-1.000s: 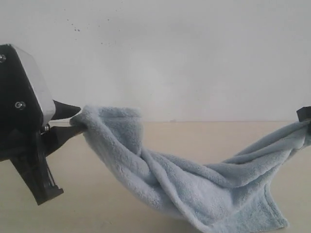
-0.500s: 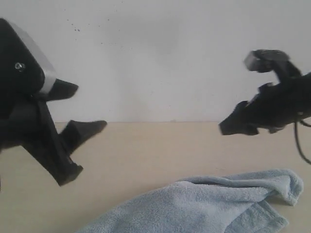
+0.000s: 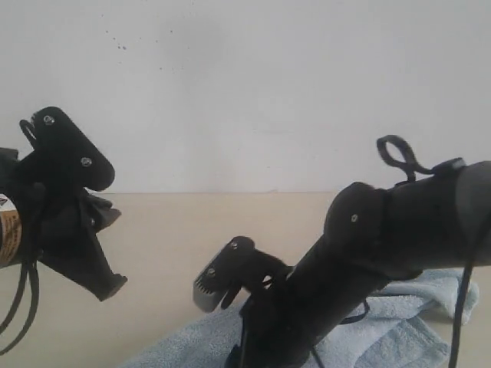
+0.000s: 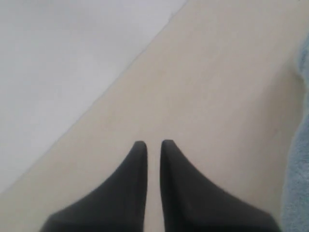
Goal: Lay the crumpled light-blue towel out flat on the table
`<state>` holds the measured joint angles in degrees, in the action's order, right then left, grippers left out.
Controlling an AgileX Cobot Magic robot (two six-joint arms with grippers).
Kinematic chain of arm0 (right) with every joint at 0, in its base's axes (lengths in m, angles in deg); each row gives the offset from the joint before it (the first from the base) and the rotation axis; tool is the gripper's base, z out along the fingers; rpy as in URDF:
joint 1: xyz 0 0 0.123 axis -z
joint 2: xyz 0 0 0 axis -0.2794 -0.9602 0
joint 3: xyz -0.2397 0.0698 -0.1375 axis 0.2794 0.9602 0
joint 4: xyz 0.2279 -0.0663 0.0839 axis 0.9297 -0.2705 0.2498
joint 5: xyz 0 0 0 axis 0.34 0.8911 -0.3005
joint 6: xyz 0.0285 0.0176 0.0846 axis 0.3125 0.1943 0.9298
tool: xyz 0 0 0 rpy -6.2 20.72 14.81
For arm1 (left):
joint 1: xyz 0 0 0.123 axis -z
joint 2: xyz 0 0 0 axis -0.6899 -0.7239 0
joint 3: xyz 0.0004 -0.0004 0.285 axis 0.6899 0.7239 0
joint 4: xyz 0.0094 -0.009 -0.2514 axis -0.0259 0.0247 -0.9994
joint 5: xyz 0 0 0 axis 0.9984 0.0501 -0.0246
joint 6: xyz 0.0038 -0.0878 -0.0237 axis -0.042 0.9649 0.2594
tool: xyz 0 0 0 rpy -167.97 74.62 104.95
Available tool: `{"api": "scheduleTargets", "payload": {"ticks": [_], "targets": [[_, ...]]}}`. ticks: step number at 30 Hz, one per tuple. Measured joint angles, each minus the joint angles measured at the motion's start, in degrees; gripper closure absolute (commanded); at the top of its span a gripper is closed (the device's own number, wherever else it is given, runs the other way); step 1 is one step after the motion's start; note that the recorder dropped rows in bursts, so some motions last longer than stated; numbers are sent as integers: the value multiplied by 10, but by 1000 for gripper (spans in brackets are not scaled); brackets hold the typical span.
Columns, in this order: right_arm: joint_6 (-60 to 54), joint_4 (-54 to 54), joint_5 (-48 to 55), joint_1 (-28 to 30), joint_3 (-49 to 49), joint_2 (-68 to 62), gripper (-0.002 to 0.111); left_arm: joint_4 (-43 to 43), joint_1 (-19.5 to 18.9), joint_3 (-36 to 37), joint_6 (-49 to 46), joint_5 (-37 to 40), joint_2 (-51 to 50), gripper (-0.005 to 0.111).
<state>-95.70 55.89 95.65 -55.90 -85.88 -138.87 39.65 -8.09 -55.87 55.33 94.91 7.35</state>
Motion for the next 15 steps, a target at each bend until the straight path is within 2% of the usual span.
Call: {"api": "scheduleTargets", "payload": {"ticks": [4,7,11,15], "targets": [[-10,0,-34,-41,0,-15,57,-17,-36,-34,91,80,-58,102],[-18,0,-60,-59,0,-31,57,-73,-47,-71,82,109,-80,102],[-26,0,-81,-72,0,-51,57,-162,-51,-92,18,72,-87,102],[-28,0,-87,-80,0,-75,61,-199,-51,-94,-1,27,-87,102]]}}
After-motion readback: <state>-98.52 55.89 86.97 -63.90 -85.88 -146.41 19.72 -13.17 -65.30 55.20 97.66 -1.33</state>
